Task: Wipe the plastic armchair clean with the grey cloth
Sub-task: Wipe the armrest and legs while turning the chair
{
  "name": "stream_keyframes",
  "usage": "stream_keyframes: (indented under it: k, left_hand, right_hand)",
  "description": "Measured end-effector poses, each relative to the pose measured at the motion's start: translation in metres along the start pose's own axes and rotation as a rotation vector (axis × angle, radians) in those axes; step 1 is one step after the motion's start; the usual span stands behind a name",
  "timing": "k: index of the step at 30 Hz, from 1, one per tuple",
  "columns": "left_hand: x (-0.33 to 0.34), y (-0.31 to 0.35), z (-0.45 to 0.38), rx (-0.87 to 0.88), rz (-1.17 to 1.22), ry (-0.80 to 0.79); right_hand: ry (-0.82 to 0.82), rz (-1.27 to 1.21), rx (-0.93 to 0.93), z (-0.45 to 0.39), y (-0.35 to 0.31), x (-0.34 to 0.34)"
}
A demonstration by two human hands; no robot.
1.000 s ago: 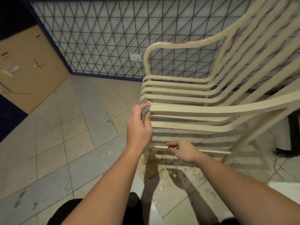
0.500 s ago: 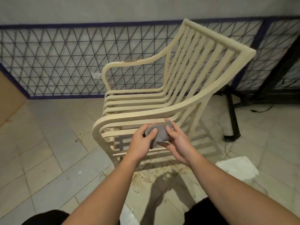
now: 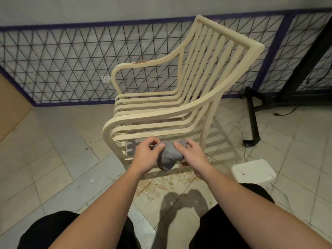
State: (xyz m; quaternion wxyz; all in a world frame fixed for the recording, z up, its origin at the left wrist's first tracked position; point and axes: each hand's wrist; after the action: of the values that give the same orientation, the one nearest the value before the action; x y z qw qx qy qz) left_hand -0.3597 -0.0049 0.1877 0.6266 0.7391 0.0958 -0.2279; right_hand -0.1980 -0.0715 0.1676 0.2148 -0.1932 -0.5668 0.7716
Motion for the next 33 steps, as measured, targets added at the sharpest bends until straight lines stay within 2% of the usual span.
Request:
stream_keyframes:
  k: [3,9,14,18,21,26,30,33]
  left_hand:
    - [0.001,-0.013,0.015,-0.074,0.015,-0.094]
    - [0.008,-0.042,0.028,-0.170,0.081,-0.248]
    - [0.009,-0.056,0.021,-0.165,0.085,-0.261]
    - [0.006,-0.076,0.009,-0.205,-0.002,-0.211]
    - [-0.008,-0.106,-0.003,-0.327,-0.095,-0.213]
    - [-0.054,-0.163,-0.032,-0.501,-0.279,-0.120]
    - [-0.085,-0.196,-0.063,-0.662,-0.268,-0.041]
    - [-0.093,-0.203,-0.086,-0.626,-0.217,-0.005]
  right_hand:
    - [-0.028,0.092,0.060,0.014,0.032,-0.002]
    - [-0.200,-0.102,0.060,0.028,0.074,0.000]
    - [-0.300,0.137,0.014,0.024,0.077,0.003]
    - [-0.241,0.298,-0.065,0.007,0.087,0.013]
    - [-0.209,0.354,-0.039,-0.019,0.097,0.011]
    - [0.026,0.309,0.016,-0.088,0.095,-0.006]
    - [0.201,0.661,-0.047,-0.136,0.089,-0.001]
    - [0.223,0.906,-0.049,-0.158,0.099,0.017]
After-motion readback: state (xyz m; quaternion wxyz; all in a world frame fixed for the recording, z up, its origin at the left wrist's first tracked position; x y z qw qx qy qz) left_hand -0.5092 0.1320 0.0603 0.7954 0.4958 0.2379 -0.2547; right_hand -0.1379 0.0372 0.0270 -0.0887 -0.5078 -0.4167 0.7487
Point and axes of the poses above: each hand's wrist, its own z-axis away from the middle knuckle, its own x-axis out of the palm, y = z × x, and after that the axes turned 10 degrees about y, right-handed
